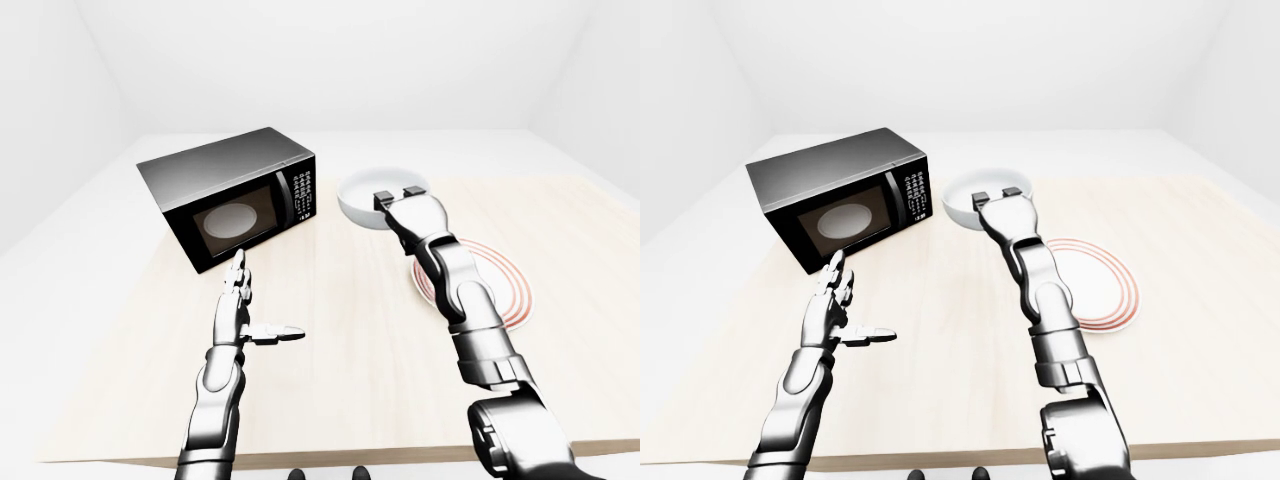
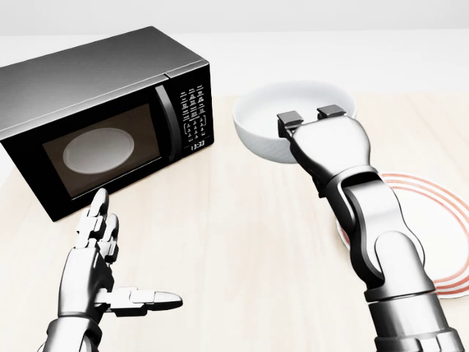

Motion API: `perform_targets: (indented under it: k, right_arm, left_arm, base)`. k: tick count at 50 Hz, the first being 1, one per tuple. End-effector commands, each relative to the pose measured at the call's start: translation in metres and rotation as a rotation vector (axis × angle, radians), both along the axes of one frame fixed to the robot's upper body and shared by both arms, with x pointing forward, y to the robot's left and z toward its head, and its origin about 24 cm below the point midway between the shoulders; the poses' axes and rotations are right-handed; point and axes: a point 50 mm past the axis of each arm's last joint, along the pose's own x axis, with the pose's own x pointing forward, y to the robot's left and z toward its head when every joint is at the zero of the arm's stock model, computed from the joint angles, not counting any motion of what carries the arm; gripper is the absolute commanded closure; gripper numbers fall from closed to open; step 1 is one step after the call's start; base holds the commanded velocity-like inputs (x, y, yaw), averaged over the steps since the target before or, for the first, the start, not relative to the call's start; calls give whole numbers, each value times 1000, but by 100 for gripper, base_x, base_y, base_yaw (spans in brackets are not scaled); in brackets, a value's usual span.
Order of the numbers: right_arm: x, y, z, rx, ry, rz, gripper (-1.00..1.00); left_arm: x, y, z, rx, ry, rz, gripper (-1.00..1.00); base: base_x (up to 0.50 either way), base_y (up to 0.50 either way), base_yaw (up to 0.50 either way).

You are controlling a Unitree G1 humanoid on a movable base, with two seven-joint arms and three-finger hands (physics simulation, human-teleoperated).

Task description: Pick up the white bowl and put it on the plate.

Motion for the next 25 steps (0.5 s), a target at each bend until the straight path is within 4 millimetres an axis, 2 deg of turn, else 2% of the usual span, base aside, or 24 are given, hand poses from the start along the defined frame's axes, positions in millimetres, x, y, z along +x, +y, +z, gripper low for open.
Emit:
perform_targets:
  k: [1,25]
  right_arm:
    - [-3,-18,7,165,-11,-7,100]
    - [-13,-52,4,176,-13,-104,100]
  left_arm:
    - [0,0,1,0,0,-1,-100]
    - [0,0,0,3,1,0,-100]
  base:
    - [0,0,0]
    - [0,0,0]
